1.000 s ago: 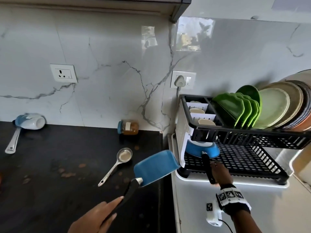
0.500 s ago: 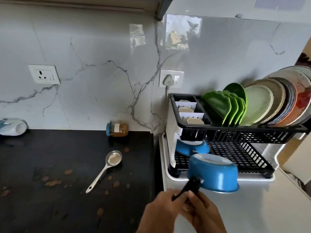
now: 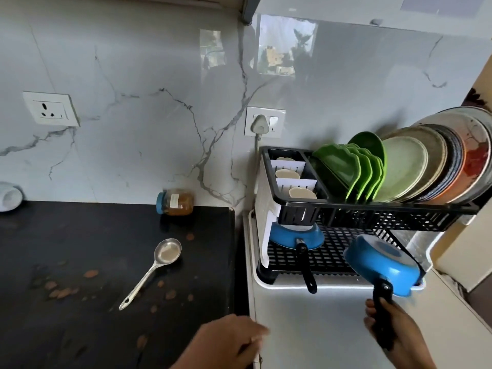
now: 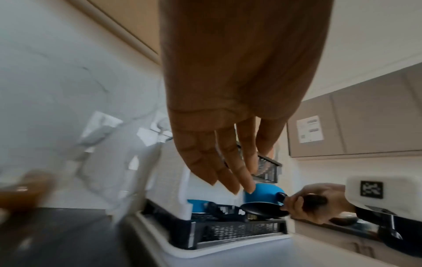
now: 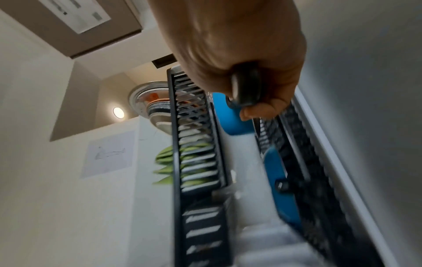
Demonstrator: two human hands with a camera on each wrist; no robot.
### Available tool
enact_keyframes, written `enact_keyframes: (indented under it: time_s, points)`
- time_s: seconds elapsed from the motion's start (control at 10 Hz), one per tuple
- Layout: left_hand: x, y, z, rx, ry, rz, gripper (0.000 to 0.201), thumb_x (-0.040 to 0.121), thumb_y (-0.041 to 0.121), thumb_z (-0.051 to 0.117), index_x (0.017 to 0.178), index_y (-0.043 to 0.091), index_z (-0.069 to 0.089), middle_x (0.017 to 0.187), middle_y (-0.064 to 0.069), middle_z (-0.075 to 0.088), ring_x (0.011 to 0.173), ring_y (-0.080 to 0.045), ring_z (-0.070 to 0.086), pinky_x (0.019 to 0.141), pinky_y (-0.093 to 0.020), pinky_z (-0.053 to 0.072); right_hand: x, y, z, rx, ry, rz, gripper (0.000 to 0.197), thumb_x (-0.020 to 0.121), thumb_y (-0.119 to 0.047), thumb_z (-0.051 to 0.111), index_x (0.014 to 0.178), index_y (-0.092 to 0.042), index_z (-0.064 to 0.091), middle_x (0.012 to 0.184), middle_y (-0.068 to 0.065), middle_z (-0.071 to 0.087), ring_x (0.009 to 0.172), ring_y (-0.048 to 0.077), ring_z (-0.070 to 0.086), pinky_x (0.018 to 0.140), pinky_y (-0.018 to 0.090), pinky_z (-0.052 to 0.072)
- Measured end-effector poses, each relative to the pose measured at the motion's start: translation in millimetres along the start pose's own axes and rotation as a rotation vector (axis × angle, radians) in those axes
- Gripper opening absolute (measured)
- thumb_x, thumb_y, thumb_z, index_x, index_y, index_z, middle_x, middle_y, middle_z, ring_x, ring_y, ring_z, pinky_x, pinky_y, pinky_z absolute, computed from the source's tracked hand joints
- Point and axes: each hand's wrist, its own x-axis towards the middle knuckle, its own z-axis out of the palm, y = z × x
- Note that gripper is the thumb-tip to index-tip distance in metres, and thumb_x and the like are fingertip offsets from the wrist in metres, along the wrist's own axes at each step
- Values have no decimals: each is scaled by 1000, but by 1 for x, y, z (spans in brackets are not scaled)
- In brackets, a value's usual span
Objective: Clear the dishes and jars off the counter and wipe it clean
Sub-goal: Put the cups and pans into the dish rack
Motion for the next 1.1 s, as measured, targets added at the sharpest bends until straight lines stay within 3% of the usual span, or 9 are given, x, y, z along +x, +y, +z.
enact_keyframes:
  time_s: [0.1,0.3,0.5,0.6,0.7,0.8,0.9,1.0,1.1]
  points:
    - [-26,-37,-8,-25,112,-25,55,65,89,14,100,67,49,114,37,56,105,23,45,97,-4,34,42,-10,-1,-119,6,-21,19,99,-7,34,88,-11,49,45,2,53,33,7,46,30,16,36]
    - [-64,-73,-17,-120,121,-249,37,65,90,25,87,75,50,93,49,55,91,26,53,85,1,38,128,-29,36,-587,53,-179,19,100,-7,38,83,-3,47,38,12,48,22,15,44,26,16,32]
    - [-82,-89,-10,-166,140,-395,33,17,90,56,43,75,41,65,51,52,76,23,56,84,-11,45,187,-44,56,-844,50,-153,30,102,-14,36,74,-7,43,30,13,45,18,21,42,23,18,32]
    - [-94,-94,0,-112,39,-434,34,69,18,78,41,33,68,51,13,66,50,8,60,65,-10,49,202,-44,53,-1026,59,-139,28,101,-15,38,85,2,52,37,8,54,30,20,54,35,26,45]
    - [-94,-92,-1,-242,80,-487,19,71,24,80,58,36,74,61,11,70,56,-2,66,60,-6,46,219,-42,43,-1174,33,-173,17,96,-14,49,93,-3,61,60,-3,71,84,22,70,77,35,52]
    - [-100,-93,-5,-256,163,-349,10,67,52,72,75,57,68,72,24,70,71,3,67,69,-5,45,197,-42,49,-1761,-38,-326,33,90,-12,58,119,4,57,125,24,58,122,33,51,98,31,39]
    - [-81,-87,-21,-302,132,-332,40,60,84,52,97,71,50,85,34,66,80,9,65,71,-7,48,199,-40,47,-1634,48,-384,19,96,-7,46,99,9,57,124,38,51,118,46,49,94,37,39]
    - [-74,-97,-21,-280,114,-352,41,65,71,45,105,71,39,94,38,62,84,7,65,71,-9,49,203,-41,39,-1627,74,-441,33,93,-25,42,107,-1,60,109,42,57,102,54,56,91,58,43]
    - [-76,-97,-23,-323,164,-385,33,71,60,47,101,73,43,93,36,63,83,6,65,71,-10,49,151,-46,53,-1540,201,-436,48,89,-47,46,112,-7,61,125,28,53,115,45,49,100,56,33]
